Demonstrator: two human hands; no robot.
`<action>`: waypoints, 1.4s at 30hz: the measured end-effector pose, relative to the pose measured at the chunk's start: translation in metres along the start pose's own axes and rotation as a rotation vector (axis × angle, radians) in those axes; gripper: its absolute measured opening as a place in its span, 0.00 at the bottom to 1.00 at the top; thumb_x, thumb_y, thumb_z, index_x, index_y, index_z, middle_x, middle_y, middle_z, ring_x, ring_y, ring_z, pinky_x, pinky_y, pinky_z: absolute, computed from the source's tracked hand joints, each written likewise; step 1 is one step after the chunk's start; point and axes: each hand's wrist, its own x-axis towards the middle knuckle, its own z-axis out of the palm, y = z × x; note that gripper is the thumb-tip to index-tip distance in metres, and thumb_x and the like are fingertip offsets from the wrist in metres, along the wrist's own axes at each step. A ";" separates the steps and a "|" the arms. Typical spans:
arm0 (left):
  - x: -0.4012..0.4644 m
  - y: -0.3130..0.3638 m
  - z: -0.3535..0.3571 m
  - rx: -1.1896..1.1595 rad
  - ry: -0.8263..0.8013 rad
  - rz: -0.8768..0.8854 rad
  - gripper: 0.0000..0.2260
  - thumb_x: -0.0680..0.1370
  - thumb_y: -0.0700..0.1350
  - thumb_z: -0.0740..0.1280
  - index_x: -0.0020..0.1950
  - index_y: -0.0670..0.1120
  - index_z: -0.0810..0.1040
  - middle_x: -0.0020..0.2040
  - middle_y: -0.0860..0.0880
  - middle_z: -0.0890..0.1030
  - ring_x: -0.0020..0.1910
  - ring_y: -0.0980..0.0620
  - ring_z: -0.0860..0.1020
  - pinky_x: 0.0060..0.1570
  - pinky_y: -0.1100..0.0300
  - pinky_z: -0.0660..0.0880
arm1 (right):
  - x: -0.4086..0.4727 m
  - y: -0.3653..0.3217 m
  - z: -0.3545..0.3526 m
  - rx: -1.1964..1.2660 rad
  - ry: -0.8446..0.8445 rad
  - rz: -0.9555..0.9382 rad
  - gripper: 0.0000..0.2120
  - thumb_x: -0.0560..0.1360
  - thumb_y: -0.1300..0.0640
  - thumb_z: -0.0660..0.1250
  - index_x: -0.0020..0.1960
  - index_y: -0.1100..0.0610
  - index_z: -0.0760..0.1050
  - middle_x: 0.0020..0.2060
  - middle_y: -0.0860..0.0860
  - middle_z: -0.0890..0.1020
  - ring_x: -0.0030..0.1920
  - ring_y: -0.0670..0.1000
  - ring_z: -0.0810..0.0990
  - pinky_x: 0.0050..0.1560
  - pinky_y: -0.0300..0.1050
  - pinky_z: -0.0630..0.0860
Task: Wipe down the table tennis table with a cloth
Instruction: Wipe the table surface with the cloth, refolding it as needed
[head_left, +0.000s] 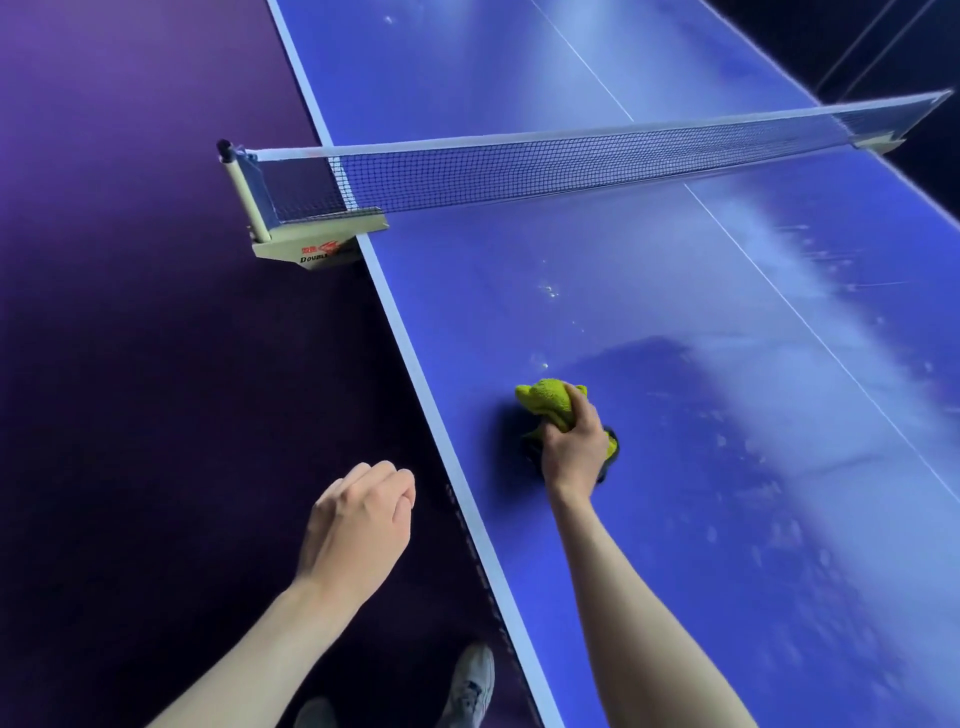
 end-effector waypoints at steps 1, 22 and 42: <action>0.001 -0.003 0.001 0.005 -0.003 -0.004 0.12 0.75 0.42 0.54 0.34 0.50 0.72 0.32 0.55 0.70 0.32 0.53 0.70 0.31 0.58 0.71 | -0.012 0.000 0.014 -0.022 -0.004 -0.025 0.31 0.68 0.70 0.67 0.65 0.44 0.80 0.58 0.43 0.83 0.61 0.49 0.82 0.65 0.49 0.77; 0.085 0.012 0.032 -0.017 -0.124 -0.034 0.11 0.76 0.37 0.64 0.37 0.50 0.72 0.34 0.56 0.73 0.34 0.53 0.71 0.36 0.56 0.73 | 0.047 0.016 -0.011 -0.125 0.137 0.002 0.32 0.70 0.71 0.69 0.71 0.51 0.77 0.66 0.50 0.80 0.67 0.54 0.78 0.66 0.40 0.70; 0.208 0.238 0.185 -0.039 -0.553 0.405 0.23 0.82 0.45 0.59 0.76 0.59 0.71 0.80 0.53 0.65 0.77 0.51 0.66 0.73 0.53 0.66 | 0.285 0.029 -0.160 0.117 0.055 -0.014 0.22 0.72 0.64 0.71 0.61 0.45 0.82 0.47 0.41 0.87 0.49 0.40 0.84 0.50 0.34 0.76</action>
